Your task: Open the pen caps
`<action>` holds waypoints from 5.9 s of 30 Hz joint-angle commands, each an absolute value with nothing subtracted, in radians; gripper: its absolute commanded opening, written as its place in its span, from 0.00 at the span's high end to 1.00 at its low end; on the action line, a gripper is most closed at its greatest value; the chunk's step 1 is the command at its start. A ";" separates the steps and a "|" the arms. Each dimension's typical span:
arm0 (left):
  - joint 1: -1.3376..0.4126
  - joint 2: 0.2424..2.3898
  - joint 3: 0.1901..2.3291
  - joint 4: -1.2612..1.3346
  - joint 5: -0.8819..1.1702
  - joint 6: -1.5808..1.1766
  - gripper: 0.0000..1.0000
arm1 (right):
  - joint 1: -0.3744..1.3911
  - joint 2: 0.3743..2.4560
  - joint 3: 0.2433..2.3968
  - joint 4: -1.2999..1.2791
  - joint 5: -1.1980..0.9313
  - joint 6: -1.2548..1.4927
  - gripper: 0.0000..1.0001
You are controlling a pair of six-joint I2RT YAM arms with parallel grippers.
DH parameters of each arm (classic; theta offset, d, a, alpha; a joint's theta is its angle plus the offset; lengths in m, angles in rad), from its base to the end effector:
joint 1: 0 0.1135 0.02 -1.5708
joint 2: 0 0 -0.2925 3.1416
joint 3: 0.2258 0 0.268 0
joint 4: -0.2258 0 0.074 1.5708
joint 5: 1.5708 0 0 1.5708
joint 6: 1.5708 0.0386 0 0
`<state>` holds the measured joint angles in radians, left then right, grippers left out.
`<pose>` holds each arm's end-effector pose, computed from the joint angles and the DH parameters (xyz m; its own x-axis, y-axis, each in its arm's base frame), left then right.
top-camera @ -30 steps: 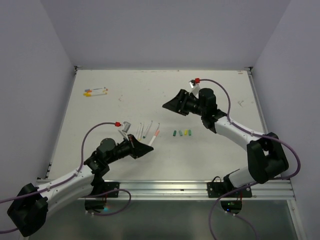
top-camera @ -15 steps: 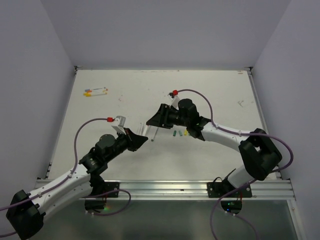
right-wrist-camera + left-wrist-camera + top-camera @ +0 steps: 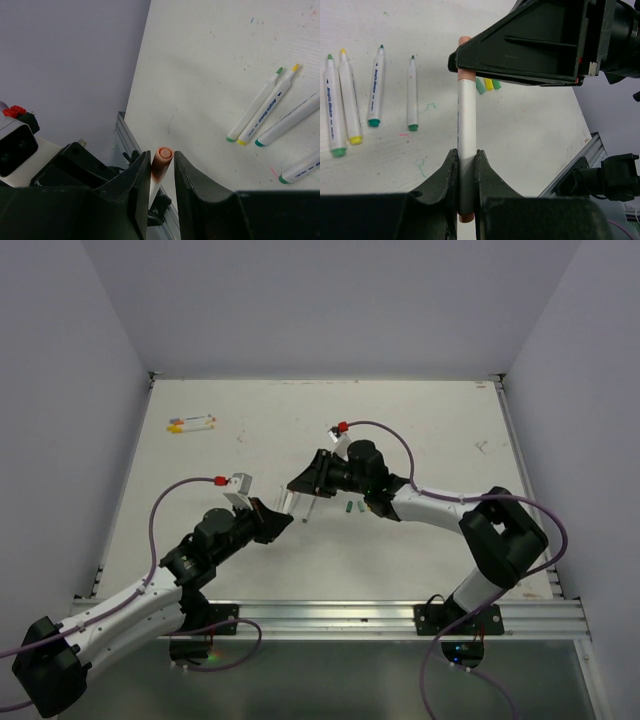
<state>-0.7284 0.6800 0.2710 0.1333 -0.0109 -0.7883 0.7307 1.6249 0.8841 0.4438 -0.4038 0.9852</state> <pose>0.1230 -0.1091 0.2179 -0.6097 -0.4063 -0.6805 0.3197 0.6595 -0.6803 0.2682 0.2607 0.2415 -0.8651 0.2538 -0.4327 -0.3122 0.4027 0.8605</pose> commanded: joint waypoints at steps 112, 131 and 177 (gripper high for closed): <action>-0.472 1.330 0.416 0.264 -0.186 -0.650 0.75 | 0.336 1.598 0.851 -0.334 -0.023 0.462 1.00; -0.472 1.324 0.390 0.190 -0.192 -0.730 0.61 | 0.333 1.667 0.882 -0.318 -0.060 0.436 0.76; -0.094 1.828 1.363 -0.388 -0.515 -0.870 0.16 | 0.334 1.207 0.772 -0.249 -0.137 0.540 0.01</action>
